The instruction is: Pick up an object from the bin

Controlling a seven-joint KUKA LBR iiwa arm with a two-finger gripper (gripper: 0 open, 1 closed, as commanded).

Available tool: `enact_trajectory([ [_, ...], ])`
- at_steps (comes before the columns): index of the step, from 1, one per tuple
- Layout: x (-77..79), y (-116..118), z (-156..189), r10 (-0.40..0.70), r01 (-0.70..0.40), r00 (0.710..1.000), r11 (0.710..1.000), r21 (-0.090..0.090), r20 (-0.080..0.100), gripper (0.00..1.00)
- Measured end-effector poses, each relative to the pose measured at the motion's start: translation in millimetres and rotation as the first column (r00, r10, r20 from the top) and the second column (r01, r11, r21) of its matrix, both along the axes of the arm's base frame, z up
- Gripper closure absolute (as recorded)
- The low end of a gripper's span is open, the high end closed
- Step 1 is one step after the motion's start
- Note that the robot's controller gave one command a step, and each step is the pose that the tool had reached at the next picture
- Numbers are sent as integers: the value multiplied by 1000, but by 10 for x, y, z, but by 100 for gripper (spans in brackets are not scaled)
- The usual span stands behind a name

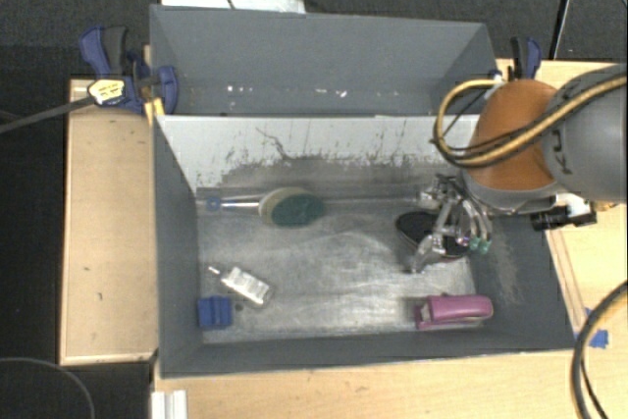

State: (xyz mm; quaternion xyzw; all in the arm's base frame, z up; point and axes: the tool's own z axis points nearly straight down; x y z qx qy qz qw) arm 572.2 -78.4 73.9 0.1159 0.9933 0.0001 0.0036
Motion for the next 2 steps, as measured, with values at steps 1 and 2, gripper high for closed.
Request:
enact_trajectory([
  [1, 11, 0, 11, 2, -2, 1000, 1000, 0, 3, 100],
  [2, 20, -3, 104, 6, -6, 1000, 1000, 0, -2, 100],
])
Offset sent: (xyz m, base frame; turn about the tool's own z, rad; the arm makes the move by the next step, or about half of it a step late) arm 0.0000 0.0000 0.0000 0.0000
